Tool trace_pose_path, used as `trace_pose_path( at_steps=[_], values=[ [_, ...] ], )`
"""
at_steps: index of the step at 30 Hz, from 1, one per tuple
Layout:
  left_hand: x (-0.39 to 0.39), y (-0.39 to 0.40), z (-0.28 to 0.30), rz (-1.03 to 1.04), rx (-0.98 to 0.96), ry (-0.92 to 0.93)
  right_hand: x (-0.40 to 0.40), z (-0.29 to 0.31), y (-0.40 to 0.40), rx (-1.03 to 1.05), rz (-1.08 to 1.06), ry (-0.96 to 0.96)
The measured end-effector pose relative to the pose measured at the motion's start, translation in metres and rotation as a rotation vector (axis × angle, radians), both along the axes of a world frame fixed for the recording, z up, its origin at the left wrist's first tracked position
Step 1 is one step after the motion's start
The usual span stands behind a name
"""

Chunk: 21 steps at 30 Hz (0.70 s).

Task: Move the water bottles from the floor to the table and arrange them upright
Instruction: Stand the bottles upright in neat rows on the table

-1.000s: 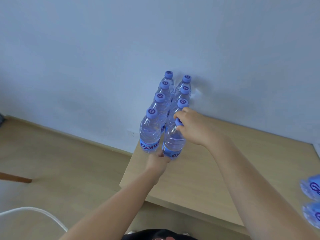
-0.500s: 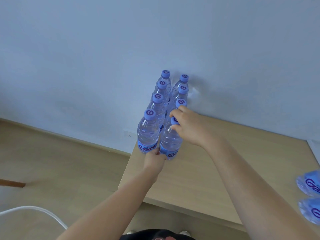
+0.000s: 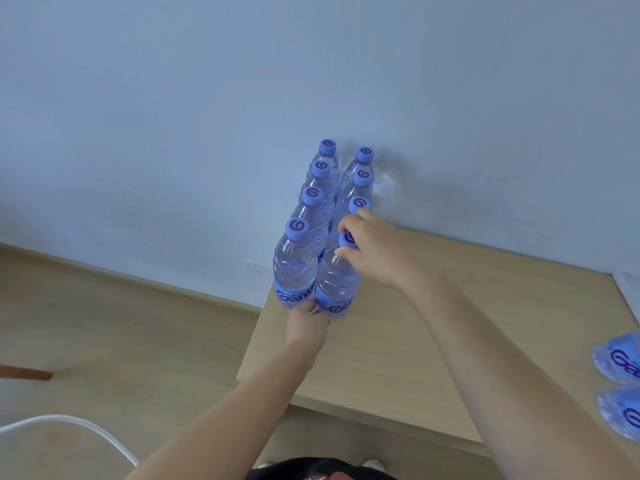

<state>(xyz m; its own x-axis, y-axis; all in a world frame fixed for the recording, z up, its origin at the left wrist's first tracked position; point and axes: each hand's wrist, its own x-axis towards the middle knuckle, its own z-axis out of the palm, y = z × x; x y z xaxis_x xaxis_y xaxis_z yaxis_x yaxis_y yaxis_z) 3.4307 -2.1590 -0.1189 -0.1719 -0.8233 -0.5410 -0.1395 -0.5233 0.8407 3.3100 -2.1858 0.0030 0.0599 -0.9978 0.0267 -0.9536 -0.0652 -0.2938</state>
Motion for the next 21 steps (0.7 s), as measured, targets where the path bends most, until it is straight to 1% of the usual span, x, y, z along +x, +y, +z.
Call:
trace_pose_path(
  at_steps=[4, 12, 21],
  values=[
    [-0.003, 0.007, 0.005, 0.020, 0.015, -0.022, 0.001, -0.003, -0.001, -0.018, -0.040, 0.000],
    [0.003, 0.009, 0.008, -0.030, 0.003, -0.020, 0.009, -0.002, 0.000, -0.023, -0.111, 0.015],
    [0.010, 0.002, 0.008, -0.160, -0.003, -0.031, 0.017, 0.001, 0.003, -0.002, -0.194, 0.020]
  ],
)
